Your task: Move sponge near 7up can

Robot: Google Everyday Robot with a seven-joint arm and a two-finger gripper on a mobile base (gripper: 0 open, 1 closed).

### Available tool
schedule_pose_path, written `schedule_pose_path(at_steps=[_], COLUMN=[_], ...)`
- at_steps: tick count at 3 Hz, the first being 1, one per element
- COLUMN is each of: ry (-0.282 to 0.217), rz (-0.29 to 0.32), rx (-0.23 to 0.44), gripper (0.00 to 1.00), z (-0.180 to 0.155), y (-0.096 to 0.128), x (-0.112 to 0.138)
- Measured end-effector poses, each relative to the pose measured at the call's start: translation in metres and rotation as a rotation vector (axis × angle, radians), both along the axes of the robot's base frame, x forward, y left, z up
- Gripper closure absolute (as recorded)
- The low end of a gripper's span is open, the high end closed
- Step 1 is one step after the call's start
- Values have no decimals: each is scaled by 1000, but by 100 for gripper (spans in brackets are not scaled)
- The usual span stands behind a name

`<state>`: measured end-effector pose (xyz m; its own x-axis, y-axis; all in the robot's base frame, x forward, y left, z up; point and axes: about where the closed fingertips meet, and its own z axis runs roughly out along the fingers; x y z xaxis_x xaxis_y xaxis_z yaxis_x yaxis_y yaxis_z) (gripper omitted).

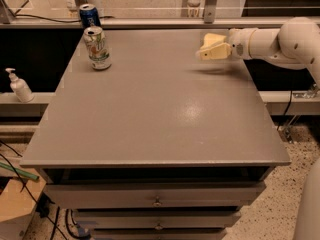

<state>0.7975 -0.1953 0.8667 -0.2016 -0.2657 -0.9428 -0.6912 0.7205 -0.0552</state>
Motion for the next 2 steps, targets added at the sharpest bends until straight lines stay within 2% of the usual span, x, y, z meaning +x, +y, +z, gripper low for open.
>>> schedule_pose_path(at_steps=[2], ry=[65], rz=[-29], rx=[24], gripper=[0], z=[-25], y=[-3], x=[21])
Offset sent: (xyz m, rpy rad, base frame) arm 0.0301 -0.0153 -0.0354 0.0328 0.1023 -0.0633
